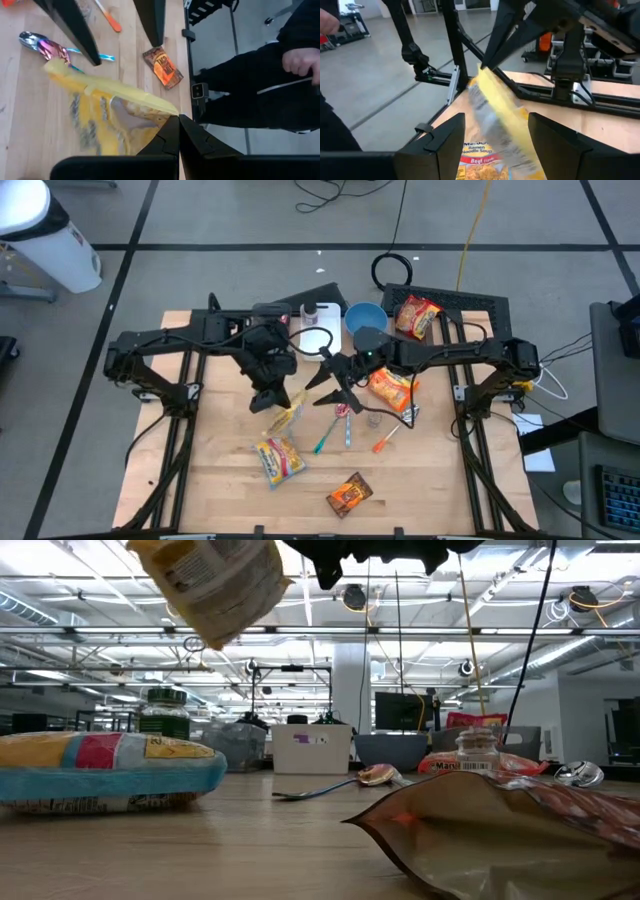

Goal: Pick & Place Food Item
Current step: Put the yellow noodle pack into the right black bin

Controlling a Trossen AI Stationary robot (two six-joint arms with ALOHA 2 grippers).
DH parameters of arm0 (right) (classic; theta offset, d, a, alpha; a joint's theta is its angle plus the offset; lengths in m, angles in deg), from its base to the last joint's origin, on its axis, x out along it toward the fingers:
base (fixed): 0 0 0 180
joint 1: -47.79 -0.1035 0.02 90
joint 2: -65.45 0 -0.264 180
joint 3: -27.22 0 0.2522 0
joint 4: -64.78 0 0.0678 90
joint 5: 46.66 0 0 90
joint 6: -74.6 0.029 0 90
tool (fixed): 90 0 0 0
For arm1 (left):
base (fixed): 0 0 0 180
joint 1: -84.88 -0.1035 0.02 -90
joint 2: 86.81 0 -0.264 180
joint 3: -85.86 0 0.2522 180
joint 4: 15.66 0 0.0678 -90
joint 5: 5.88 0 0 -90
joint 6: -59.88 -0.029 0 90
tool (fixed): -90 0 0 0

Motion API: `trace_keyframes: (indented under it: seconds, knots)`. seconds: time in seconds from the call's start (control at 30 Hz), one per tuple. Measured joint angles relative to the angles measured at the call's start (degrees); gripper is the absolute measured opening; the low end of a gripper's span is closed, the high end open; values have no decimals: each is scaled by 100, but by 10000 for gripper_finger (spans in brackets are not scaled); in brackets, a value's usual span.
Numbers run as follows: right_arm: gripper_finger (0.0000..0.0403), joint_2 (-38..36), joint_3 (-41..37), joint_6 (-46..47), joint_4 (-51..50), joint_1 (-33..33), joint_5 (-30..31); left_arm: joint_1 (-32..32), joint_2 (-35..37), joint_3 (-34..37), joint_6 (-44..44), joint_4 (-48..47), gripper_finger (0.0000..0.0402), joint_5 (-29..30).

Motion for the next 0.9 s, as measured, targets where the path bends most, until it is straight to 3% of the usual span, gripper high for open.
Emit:
trace_keyframes:
  seconds: [0.53,0.9]
  knots:
    - [210,104,-2,-54,-28,-118,163,0,-46,0,-7,160,0,51]
    - [186,105,-2,-76,-44,-199,198,-2,-46,0,-49,186,0,35]
